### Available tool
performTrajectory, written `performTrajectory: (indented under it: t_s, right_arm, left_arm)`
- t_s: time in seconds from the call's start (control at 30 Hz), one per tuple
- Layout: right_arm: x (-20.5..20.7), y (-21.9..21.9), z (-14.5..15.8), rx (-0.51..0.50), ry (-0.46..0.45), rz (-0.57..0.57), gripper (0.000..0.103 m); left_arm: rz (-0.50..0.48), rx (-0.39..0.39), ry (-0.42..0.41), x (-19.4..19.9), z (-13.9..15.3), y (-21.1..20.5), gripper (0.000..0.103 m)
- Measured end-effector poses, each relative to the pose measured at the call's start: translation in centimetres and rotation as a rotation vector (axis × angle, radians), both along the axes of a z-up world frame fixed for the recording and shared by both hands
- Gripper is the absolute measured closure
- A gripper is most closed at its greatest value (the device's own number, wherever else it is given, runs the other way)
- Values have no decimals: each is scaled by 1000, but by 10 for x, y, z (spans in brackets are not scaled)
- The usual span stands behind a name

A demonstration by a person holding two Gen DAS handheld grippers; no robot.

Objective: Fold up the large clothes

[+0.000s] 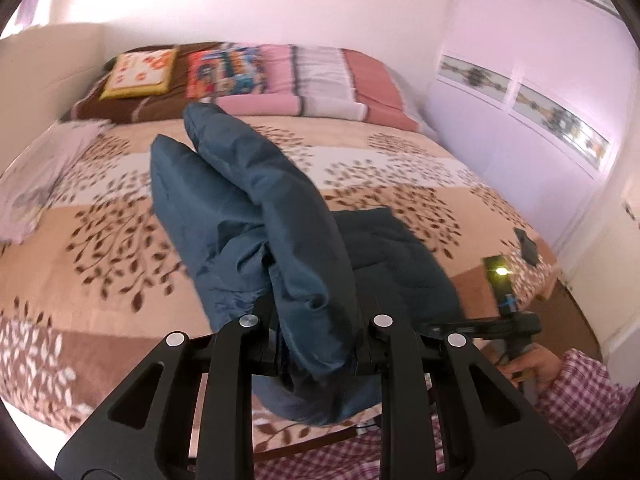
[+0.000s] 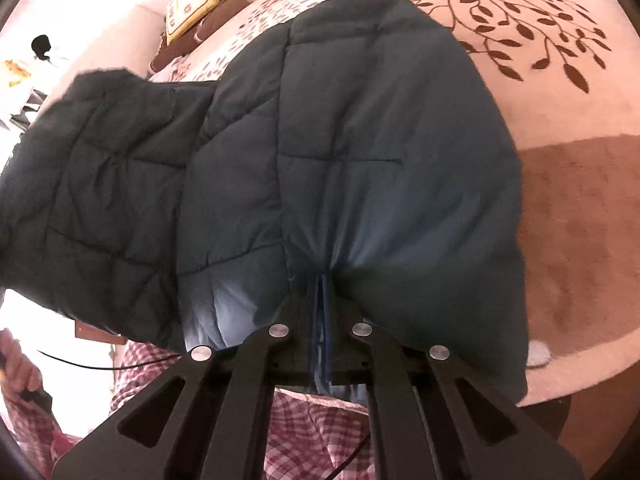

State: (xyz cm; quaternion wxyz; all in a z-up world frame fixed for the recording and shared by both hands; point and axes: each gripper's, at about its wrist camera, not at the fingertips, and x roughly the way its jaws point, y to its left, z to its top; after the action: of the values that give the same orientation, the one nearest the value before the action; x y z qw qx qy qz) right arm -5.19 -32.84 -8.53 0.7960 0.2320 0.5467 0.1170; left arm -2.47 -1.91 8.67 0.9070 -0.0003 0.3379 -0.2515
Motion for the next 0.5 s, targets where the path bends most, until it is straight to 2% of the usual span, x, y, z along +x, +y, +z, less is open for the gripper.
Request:
performTrajectory:
  t_s: [0.17,0.27,0.5]
  right_arm:
    - [2,-3,-5,40,2,-1,99]
    - [-2,-5,-9,54,1,-3,99]
    - [-6,-18,-20,110,12,-35,103]
  left_arm:
    - [-131,27,-11,-6,1,-54,82]
    - [-210,14,23,-6,-7,-85,82]
    - [-351,41,101,-4,-51,-150,82]
